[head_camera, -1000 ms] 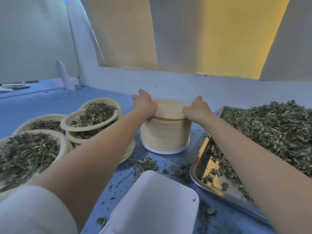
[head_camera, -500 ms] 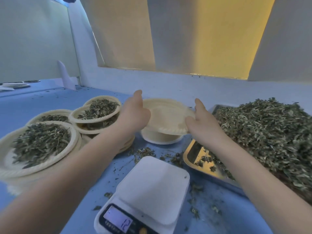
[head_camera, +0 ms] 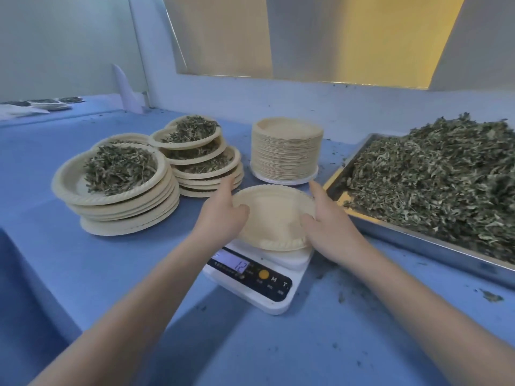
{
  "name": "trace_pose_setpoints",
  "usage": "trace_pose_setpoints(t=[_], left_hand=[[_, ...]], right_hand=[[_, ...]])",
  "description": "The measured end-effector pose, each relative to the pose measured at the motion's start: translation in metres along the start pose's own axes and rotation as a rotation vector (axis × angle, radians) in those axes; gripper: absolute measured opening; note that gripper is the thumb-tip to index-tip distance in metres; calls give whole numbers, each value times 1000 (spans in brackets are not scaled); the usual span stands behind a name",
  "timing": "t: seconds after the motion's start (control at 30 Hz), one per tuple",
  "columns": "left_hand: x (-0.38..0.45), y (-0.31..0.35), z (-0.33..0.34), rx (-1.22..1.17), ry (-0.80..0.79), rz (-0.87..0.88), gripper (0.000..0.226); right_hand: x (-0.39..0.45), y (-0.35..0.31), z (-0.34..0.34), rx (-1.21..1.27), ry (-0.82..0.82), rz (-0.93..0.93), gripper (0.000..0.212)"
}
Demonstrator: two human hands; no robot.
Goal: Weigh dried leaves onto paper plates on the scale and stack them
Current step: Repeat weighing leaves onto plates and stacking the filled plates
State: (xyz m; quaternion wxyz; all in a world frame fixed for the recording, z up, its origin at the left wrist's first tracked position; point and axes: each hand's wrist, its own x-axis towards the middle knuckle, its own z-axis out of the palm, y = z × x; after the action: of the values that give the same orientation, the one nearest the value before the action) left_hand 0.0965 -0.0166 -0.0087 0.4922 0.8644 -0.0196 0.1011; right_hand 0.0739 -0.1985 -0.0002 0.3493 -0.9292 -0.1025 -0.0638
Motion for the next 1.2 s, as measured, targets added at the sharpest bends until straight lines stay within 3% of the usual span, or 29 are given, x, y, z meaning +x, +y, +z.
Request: trace_pose_setpoints(t=[0.47, 1.03, 1.2], left_hand=[[25, -5, -17, -143, 69, -45, 56], [20, 5, -15, 82, 12, 93, 50], [18, 20, -6, 83, 36, 191, 47]], right_hand=[[20, 1, -7, 30, 64, -17, 63], [12, -4, -3, -50, -30, -107, 68], [3, -5, -14, -128, -126, -148, 91]])
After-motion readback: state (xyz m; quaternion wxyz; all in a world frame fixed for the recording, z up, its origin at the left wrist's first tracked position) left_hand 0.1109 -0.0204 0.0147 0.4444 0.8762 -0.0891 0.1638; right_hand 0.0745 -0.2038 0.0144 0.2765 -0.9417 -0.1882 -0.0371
